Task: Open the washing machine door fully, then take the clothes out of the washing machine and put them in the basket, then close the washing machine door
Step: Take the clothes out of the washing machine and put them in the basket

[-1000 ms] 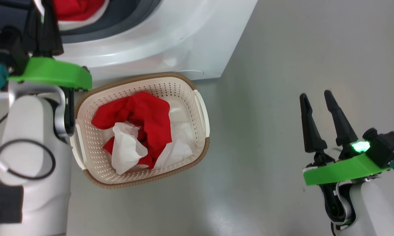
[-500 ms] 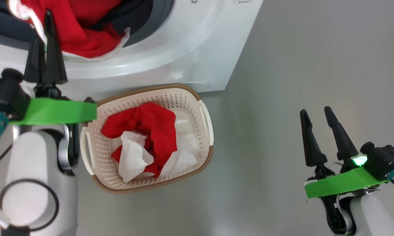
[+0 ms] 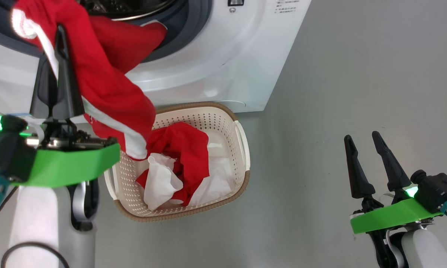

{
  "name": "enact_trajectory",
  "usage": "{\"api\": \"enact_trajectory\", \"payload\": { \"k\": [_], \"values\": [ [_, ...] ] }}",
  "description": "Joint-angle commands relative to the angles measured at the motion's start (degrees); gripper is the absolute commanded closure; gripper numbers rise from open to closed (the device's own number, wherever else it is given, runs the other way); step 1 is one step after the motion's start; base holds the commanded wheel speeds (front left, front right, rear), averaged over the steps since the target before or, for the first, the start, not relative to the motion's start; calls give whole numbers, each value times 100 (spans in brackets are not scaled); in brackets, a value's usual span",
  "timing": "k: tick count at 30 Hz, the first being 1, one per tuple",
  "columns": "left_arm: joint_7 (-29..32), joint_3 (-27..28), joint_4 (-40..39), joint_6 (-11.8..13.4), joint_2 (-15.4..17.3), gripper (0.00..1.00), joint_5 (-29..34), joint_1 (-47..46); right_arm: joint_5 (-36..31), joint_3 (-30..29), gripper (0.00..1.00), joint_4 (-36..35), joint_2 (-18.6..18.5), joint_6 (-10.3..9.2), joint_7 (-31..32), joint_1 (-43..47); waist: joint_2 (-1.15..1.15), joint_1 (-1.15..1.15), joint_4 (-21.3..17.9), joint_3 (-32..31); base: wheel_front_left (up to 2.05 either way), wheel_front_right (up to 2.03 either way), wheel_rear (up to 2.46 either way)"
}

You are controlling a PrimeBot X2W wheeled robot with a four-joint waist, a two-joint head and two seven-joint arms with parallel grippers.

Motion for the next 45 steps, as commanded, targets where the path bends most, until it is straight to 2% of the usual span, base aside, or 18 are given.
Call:
{"api": "enact_trajectory", "payload": {
  "k": [1,9,15,23,31,45],
  "values": [
    [-28,116,-266,50,138,100,-14,123,-98,110,0,-113,-69,42,-36,91,0,0,11,-10,0,0,0],
    [-28,-77,-713,194,138,100,-50,344,-213,121,0,-130,-92,42,-36,101,0,0,41,29,0,0,0],
    [-28,-295,-540,240,137,100,-192,488,-210,120,0,-141,-80,42,-36,82,0,0,48,99,0,0,0],
    [-28,-595,339,299,137,100,-361,635,-203,126,0,-167,-64,42,-36,-42,0,0,21,325,0,0,0],
    [-28,-785,1164,286,137,100,-96,550,-184,145,0,-185,-66,42,-36,-157,0,0,-35,544,0,0,0],
    [-28,-701,2745,-70,137,100,-163,98,-168,222,0,-204,-12,42,-36,-352,0,0,-229,1012,0,0,0]
  ]
}}
